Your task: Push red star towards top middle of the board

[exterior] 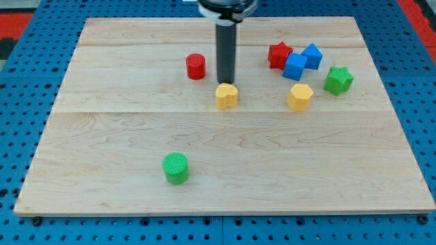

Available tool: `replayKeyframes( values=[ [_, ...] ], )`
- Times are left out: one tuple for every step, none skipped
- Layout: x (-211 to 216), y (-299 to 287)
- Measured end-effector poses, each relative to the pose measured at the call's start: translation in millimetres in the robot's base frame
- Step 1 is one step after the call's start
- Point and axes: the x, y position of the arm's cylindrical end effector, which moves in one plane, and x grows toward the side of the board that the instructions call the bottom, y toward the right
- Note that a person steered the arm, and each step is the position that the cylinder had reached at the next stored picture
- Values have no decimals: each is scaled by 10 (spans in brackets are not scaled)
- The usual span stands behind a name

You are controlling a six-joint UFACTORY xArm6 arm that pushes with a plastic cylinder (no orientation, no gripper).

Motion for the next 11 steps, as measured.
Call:
replayKeyframes(
  values=[
    [206,224],
    [554,-39],
    [415,-397],
    [388,17],
    [-202,452],
    [-85,668],
    [-204,966],
    [-395,946],
    [-396,795],
    [-464,1152],
    [-759,1292]
  ],
)
